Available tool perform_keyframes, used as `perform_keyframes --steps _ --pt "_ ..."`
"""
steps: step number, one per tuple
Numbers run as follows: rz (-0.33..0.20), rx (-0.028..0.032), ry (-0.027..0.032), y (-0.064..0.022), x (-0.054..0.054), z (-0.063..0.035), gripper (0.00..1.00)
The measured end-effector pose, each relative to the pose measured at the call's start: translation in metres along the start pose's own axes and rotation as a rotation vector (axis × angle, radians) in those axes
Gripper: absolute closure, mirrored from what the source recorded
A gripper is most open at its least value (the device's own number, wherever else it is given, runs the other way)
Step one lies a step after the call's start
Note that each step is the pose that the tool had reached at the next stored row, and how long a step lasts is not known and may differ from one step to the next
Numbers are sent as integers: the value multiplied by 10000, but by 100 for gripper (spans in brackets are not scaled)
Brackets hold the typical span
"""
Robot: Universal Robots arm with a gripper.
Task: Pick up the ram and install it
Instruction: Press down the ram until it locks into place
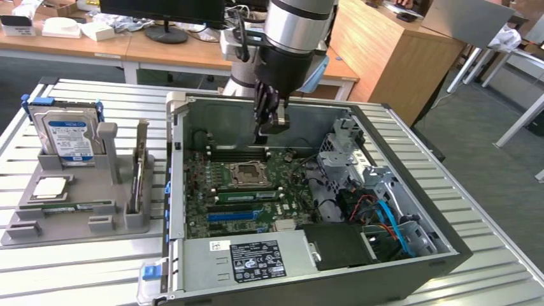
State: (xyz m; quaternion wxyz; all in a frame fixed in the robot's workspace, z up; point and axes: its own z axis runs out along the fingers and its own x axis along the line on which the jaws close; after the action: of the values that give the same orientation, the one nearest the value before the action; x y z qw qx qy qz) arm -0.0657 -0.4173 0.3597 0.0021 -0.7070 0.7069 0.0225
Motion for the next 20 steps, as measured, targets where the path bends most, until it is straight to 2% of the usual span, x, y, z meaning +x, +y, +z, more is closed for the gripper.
perform_keyframes --steps 12,20 --pt "-1 1 -1 -169 0 -4 90" --pt "0 1 -1 -175 0 -4 90"
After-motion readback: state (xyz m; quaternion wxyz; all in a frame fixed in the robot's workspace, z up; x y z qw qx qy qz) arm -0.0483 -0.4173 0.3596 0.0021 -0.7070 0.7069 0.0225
